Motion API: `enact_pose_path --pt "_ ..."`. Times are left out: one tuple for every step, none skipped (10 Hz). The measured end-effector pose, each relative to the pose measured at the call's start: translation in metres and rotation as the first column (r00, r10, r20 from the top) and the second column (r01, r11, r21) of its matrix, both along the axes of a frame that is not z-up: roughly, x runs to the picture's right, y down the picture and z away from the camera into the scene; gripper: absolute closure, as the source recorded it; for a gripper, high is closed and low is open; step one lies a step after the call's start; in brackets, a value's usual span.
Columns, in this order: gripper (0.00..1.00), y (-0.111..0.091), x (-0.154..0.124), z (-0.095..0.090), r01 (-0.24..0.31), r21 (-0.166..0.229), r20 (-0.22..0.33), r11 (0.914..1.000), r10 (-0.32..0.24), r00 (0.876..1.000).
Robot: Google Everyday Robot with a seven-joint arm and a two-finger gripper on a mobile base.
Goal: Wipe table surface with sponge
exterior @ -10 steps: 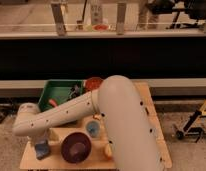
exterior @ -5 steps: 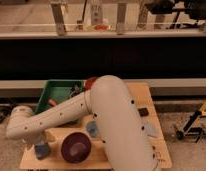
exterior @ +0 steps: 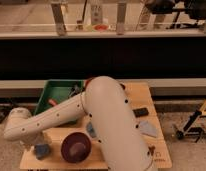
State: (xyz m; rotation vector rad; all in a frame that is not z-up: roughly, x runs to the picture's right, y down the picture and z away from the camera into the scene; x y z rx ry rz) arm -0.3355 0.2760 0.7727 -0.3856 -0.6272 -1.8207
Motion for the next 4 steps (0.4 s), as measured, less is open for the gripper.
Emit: enact_pose_path --pt "0.57 0.0 -0.0001 0.0013 0.0 0.0 0.001 1.0 0.0 1.0" --pt "0.63 0.0005 -0.0008 0.0018 0.0 -0.002 0.004 1.0 0.0 1.0" --pt "0.64 0.0009 -0.0009 0.0023 -0.001 -0.004 0.004 1.0 0.001 1.0" --pt "0.64 0.0014 -0.001 0.0031 -0.001 -0.007 0.004 1.0 0.001 1.0"
